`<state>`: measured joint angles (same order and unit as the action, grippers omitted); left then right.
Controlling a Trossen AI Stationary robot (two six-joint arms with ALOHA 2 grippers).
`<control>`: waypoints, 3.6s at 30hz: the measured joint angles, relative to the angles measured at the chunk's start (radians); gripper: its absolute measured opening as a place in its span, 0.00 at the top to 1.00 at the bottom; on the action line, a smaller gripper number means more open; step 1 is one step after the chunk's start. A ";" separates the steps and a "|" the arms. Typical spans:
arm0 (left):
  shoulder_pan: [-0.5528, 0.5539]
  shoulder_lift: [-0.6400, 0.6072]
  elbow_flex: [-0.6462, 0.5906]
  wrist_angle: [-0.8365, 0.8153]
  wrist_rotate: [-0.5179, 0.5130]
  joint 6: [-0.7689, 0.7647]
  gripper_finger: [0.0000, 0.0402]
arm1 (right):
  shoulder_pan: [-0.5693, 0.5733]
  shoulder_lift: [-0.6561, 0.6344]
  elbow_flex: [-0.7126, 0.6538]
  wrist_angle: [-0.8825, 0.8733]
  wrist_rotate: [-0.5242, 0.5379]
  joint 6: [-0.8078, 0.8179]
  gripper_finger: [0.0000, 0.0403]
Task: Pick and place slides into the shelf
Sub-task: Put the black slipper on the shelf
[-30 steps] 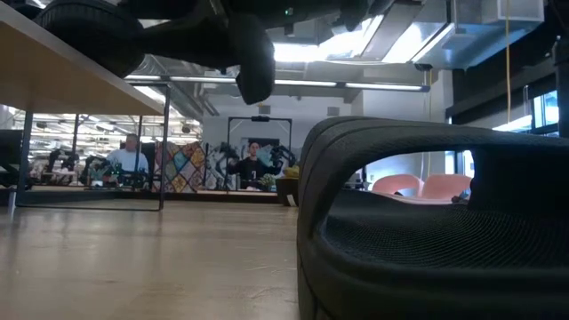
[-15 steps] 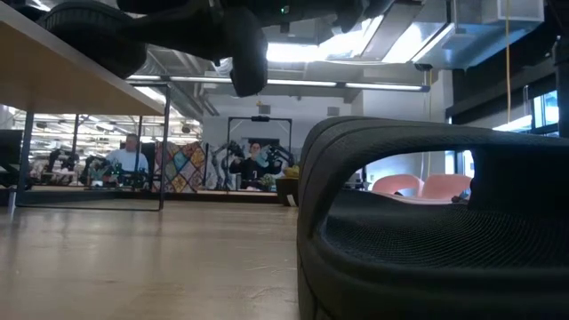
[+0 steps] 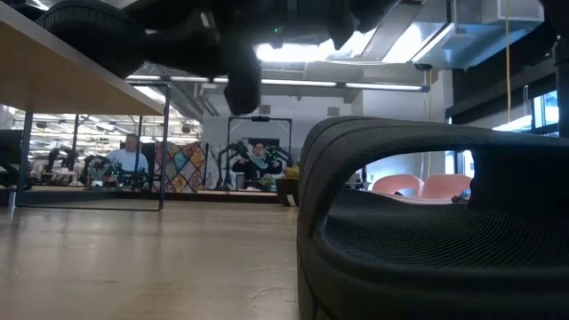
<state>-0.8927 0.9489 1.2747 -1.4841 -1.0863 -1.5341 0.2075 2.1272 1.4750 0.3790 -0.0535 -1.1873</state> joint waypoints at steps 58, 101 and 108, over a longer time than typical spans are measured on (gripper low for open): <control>0.000 0.000 0.000 -0.027 0.055 0.001 0.56 | -0.112 -0.008 0.049 0.028 -0.223 -0.152 0.85; 0.000 0.000 0.000 -0.072 0.051 -0.035 0.56 | -0.305 0.076 0.206 -0.128 -0.648 -0.343 0.86; 0.000 0.000 0.000 -0.073 0.051 -0.037 0.56 | -0.311 0.095 0.206 -0.119 -0.658 -0.411 0.86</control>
<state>-0.8928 0.9485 1.2747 -1.5570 -1.0355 -1.5707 -0.1036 2.2219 1.6806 0.2596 -0.7116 -1.5982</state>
